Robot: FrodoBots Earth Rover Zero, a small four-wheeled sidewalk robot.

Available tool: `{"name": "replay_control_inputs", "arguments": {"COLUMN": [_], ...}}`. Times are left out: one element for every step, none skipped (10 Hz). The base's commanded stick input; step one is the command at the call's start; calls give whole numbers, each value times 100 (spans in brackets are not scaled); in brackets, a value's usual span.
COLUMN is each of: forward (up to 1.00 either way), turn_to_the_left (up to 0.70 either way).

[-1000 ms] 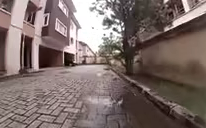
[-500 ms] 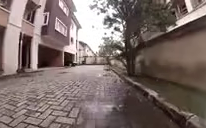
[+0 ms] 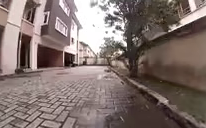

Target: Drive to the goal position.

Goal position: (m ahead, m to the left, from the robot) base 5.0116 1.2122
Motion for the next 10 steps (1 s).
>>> {"name": "replay_control_inputs", "arguments": {"forward": [50, 50, 50, 50, 50, 50, 50, 50, 50, 50], "turn_to_the_left": [-31, -18, -5, 0, 0, 0, 0, 0, 0, 0]}}
